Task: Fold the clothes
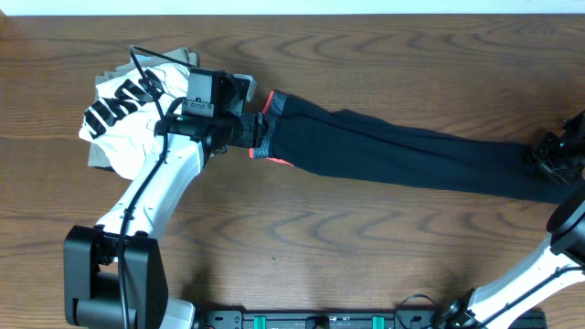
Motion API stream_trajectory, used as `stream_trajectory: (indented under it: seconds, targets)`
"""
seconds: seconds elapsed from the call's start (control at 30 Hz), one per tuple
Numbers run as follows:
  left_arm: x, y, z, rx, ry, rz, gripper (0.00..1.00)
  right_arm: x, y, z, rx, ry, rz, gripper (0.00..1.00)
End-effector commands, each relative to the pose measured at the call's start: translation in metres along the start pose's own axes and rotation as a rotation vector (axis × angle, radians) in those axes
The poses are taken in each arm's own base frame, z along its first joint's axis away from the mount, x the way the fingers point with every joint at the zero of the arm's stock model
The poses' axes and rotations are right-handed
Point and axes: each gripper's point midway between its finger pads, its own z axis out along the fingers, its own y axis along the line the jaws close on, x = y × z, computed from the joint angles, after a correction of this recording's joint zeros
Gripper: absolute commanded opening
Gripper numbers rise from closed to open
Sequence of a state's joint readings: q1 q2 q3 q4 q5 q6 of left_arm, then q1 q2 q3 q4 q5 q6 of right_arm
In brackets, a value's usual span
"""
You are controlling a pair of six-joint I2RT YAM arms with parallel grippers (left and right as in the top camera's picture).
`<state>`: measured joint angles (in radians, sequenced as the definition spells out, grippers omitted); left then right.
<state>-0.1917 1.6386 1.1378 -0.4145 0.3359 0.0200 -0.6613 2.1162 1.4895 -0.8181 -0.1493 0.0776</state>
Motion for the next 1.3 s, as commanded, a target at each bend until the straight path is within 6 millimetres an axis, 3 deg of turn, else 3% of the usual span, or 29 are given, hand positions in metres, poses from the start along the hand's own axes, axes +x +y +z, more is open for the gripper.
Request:
stream_trajectory:
  seconds: [0.0,0.23,0.33,0.47,0.6,0.83,1.1,1.27]
  targets:
    - [0.001,0.004,0.000,-0.028,0.010,0.002,0.61,0.000,0.002,0.004,0.000,0.012,-0.021,0.39]
    - [0.034,-0.038,0.003,0.103,0.143,-0.023,0.59,0.001,0.002,0.004,0.000,0.014,-0.020,0.38]
    - [0.045,-0.050,0.008,0.105,0.181,-0.141,0.49,0.002,0.002,0.004,0.000,0.018,-0.020,0.39]
    - [0.063,-0.052,0.014,0.072,0.230,-0.385,0.45,0.002,0.002,0.004,0.000,0.019,-0.020,0.39]
    - [0.073,-0.049,0.023,0.064,0.228,-0.461,0.45,0.002,0.002,0.004,0.000,0.020,-0.020,0.39]
    - [0.039,-0.023,0.032,-0.041,0.037,-0.322,0.51,0.005,0.002,0.004,0.001,0.032,-0.018,0.39]
    - [-0.006,-0.034,0.029,0.031,-0.134,-0.277,0.51,0.008,0.007,0.003,-0.033,0.046,-0.017,0.42]
    - [-0.015,-0.034,0.028,0.029,-0.170,-0.202,0.51,-0.011,0.001,-0.026,-0.037,0.016,-0.010,0.46]
